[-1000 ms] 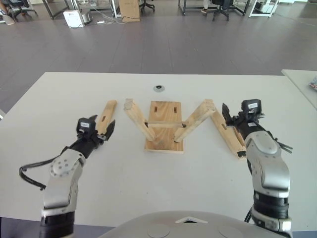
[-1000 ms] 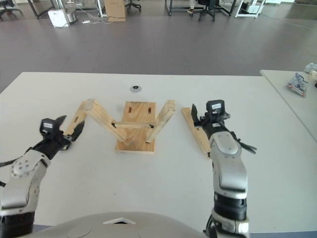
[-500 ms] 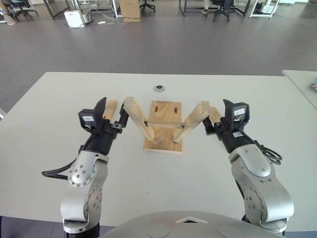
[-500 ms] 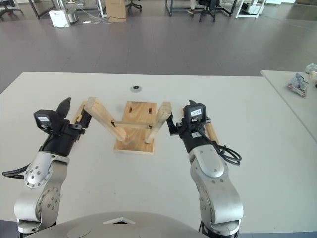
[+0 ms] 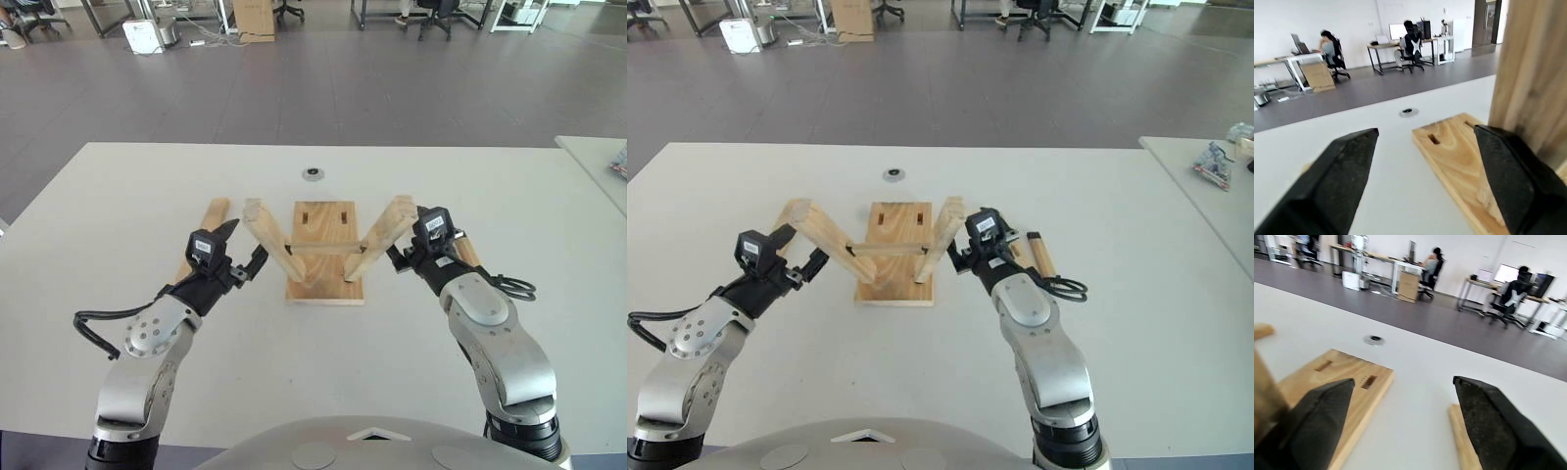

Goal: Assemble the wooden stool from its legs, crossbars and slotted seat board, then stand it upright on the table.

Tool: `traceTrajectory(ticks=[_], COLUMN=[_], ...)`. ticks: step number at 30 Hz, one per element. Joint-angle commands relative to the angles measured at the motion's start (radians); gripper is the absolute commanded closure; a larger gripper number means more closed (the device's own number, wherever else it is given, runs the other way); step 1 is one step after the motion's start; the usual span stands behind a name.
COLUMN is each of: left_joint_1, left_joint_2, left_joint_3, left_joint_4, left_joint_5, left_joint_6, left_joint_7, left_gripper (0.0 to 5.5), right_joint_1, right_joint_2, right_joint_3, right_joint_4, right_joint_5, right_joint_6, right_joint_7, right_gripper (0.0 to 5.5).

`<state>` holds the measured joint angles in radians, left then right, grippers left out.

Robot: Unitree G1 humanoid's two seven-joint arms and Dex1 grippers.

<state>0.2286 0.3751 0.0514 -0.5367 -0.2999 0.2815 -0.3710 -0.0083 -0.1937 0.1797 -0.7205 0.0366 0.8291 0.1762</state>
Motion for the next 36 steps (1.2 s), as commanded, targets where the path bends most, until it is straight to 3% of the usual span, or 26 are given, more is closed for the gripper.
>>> traceTrajectory(ticks=[1,7,10,15,17,20,22,30,36], left_joint_1=[-0.093,-0.332,-0.482,-0.574,-0.516,-0.211,-0.107,-0.264,-0.466], left_joint_2=[-0.019,-0.009,-0.002,-0.073,-0.099,-0.083,-0.068,-0.094,-0.193], left_joint_3=[0.067,0.163,0.127,0.082,0.074,-0.040,-0.097,-0.117,-0.135], left_joint_4=[0.034,0.012,-0.058,-0.192,-0.192,-0.063,0.014,0.074,0.164], left_joint_5=[0.064,0.033,-0.078,-0.243,-0.286,-0.295,-0.317,-0.381,-0.407], left_joint_6=[-0.071,-0.132,-0.058,0.025,0.064,0.310,0.403,0.389,0.320], left_joint_7=[0.086,0.129,0.093,0.148,0.167,0.203,0.177,0.178,0.166], left_gripper=[1.85,1.85,1.85,1.85,1.85,1.85,1.85,1.85,1.85], right_joint_1=[-0.047,-0.288,-0.426,-0.508,-0.416,-0.177,-0.103,-0.218,-0.378], right_joint_2=[-0.073,-0.057,0.061,0.294,0.278,0.175,0.142,0.161,0.171], right_joint_3=[-0.119,-0.289,-0.364,-0.496,-0.456,-0.263,-0.190,-0.219,-0.298], right_joint_4=[0.059,0.066,-0.012,-0.121,-0.130,-0.073,-0.037,0.028,0.090], right_joint_5=[0.031,0.144,0.309,0.712,0.757,0.691,0.644,0.631,0.691], right_joint_6=[-0.007,0.020,0.114,0.152,0.208,0.352,0.367,0.277,0.227], right_joint_7=[0.053,0.051,0.019,-0.104,-0.113,-0.146,-0.172,-0.193,-0.177], right_gripper=[1.69,1.69,1.69,1.69,1.69,1.69,1.69,1.69,1.69])
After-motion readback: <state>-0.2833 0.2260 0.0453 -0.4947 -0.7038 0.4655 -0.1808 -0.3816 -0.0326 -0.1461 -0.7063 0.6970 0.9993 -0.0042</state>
